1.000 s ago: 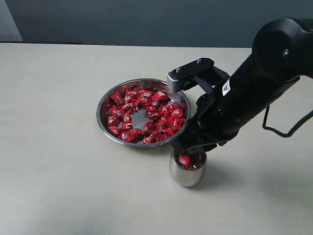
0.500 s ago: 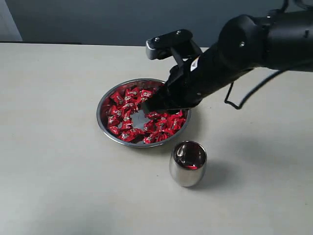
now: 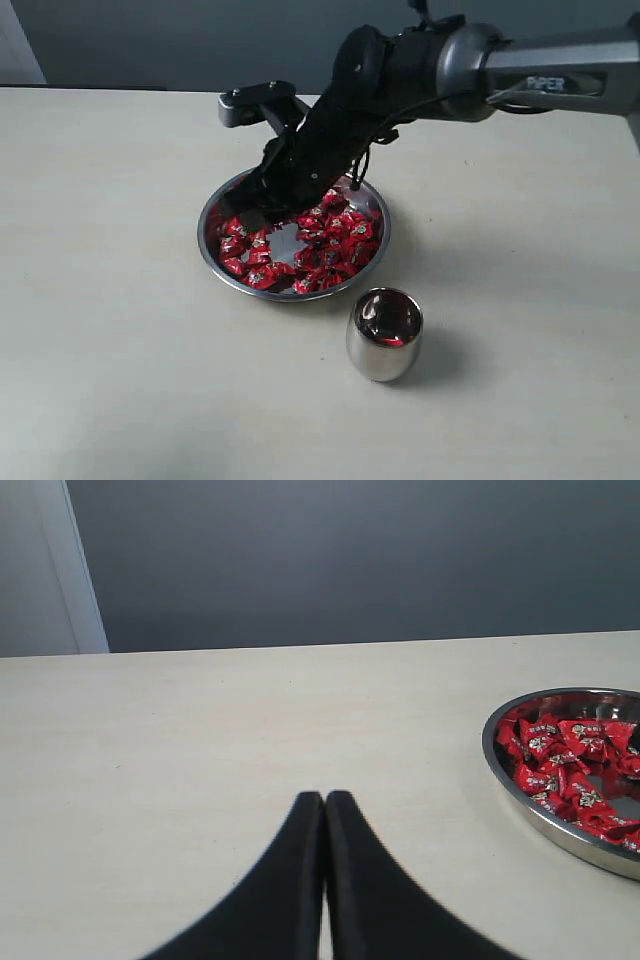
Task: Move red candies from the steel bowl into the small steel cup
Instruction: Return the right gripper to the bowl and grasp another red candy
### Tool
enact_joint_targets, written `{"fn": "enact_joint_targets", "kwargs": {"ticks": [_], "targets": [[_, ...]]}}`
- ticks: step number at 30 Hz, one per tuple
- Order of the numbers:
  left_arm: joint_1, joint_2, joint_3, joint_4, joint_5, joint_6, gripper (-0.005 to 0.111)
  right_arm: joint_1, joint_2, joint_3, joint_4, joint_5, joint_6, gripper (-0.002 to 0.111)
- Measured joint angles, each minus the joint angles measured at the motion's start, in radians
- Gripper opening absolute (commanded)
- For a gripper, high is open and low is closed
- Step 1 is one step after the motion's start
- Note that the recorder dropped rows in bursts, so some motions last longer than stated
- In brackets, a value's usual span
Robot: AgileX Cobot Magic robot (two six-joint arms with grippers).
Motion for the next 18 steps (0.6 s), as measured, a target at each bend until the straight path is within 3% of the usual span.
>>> {"fn": "enact_joint_targets", "kwargs": {"ticks": [2,4,9,18], "targets": [[0.000,0.000,0.000,0.000,0.000,0.000,0.000,0.000,0.043,-0.036,0.001,0.021,-0.002,0.040],[0.000,0.000,0.000,0.000,0.000,0.000,0.000,0.000,0.082,-0.064,0.004,0.039,-0.002,0.055],[0.000,0.000,0.000,0.000,0.000,0.000,0.000,0.000,0.150,-0.090,-0.005,0.017,-0.004,0.049],[0.000,0.000,0.000,0.000,0.000,0.000,0.000,0.000,0.187,-0.096,-0.005,-0.063,-0.002,0.049]]}}
